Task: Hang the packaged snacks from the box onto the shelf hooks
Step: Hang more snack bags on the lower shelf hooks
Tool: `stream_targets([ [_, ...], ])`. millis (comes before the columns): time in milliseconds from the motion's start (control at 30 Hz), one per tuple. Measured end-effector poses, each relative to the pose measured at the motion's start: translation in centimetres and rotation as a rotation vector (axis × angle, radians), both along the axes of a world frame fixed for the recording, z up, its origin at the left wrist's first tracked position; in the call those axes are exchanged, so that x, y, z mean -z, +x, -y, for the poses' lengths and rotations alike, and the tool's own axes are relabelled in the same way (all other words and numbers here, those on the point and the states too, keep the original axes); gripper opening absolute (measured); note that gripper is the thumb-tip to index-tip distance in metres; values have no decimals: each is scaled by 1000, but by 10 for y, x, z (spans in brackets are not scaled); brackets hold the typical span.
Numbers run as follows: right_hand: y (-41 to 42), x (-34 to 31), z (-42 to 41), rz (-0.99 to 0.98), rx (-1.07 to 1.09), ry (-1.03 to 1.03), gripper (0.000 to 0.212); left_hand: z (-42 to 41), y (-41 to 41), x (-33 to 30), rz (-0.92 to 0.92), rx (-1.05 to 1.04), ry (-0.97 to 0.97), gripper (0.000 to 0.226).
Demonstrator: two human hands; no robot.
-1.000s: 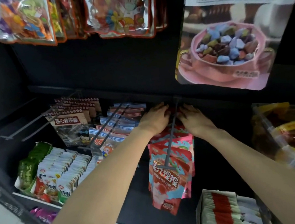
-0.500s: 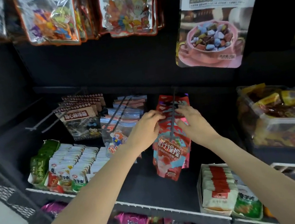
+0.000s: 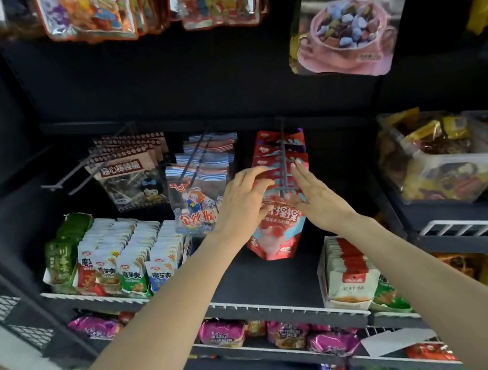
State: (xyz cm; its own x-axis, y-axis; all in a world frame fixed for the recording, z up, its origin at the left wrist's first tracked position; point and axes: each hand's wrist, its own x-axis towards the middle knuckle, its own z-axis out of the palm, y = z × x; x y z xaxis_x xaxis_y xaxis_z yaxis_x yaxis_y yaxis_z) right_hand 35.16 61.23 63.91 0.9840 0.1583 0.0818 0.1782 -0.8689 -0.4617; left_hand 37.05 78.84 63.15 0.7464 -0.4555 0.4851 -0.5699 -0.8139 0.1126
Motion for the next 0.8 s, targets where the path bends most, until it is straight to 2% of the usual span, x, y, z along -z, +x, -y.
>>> stream_targets([
  [100,1,1,0,-23,8,4,76,2,0,3,-34,-24,41,59],
  [400,8,-3,-3,40,47,-47,71,5,3,-2,-136,-37,-50,71],
  [533,9,-6,-4,37,47,-54,68,7,6,-10,-160,-28,-9,64],
  [667,5,-18,-3,49,58,29,61,5,3,-25,-173,-31,-43,57],
  [800,-11,-40,-3,199,111,121,45,2,-6,-52,-107,-22,-149,39],
])
